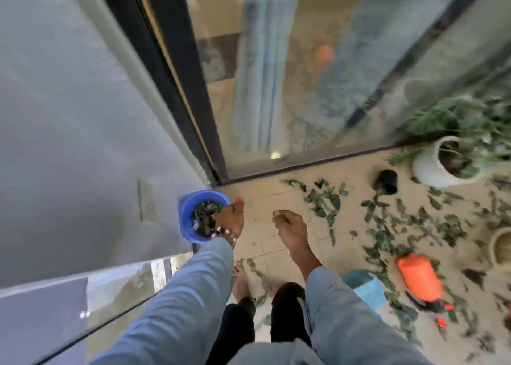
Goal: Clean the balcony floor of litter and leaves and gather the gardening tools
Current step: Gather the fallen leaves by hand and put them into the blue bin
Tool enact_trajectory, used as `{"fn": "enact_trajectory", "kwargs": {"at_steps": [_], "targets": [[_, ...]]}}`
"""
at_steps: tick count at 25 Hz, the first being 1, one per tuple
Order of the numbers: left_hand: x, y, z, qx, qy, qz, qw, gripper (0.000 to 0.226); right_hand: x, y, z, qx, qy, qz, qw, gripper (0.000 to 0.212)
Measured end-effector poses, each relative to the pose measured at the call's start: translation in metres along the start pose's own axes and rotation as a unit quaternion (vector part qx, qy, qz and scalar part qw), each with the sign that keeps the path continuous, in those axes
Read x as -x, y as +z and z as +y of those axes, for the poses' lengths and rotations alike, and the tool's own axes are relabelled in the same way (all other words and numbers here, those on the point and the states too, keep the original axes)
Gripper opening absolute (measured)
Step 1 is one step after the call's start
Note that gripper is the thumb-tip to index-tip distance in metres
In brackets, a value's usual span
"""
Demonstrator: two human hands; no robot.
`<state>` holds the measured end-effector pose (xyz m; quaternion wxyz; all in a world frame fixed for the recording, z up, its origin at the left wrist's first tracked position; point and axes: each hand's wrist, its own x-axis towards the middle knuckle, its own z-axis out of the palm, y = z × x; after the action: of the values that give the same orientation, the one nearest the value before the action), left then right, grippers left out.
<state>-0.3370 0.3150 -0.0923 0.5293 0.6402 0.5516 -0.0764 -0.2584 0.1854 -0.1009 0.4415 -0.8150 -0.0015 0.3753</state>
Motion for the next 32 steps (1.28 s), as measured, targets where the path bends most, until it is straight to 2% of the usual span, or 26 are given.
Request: {"fn": "enact_trajectory", "kwargs": {"at_steps": [3,6,10,12,15,20,22,25,28,32], "targets": [[0.034,0.028,0.034,-0.179,0.142,-0.078,0.970,0.033,0.038,-0.068,0.004,0.111,-0.053,0.076,0.990,0.021],[0.058,0.071,0.060,-0.354,0.225,-0.135,0.897,0.039,0.070,-0.131,0.031,0.151,-0.056,0.143,0.976,0.020],[0.124,0.157,0.102,-0.468,0.346,-0.175,0.794,0.040,0.121,-0.220,0.091,0.181,-0.008,0.231,0.956,0.027],[0.166,0.213,0.114,-0.496,0.394,-0.191,0.750,0.041,0.154,-0.263,0.131,0.170,0.016,0.275,0.946,0.029],[0.226,0.299,0.110,-0.508,0.438,-0.225,0.707,0.042,0.204,-0.322,0.193,0.159,0.073,0.320,0.931,0.030],[0.345,0.425,0.051,-0.547,0.479,-0.249,0.640,0.040,0.278,-0.403,0.303,0.058,0.171,0.419,0.890,0.032],[0.391,0.475,0.024,-0.543,0.517,-0.276,0.601,0.037,0.305,-0.432,0.347,-0.001,0.203,0.451,0.869,0.032],[0.437,0.524,0.008,-0.533,0.535,-0.317,0.574,0.040,0.328,-0.461,0.383,-0.059,0.215,0.479,0.849,0.031],[0.465,0.574,0.010,-0.572,0.544,-0.309,0.531,0.043,0.343,-0.498,0.413,-0.084,0.223,0.500,0.833,0.032],[0.474,0.637,0.022,-0.590,0.541,-0.311,0.511,0.046,0.341,-0.543,0.441,-0.088,0.240,0.504,0.825,0.033]]}}
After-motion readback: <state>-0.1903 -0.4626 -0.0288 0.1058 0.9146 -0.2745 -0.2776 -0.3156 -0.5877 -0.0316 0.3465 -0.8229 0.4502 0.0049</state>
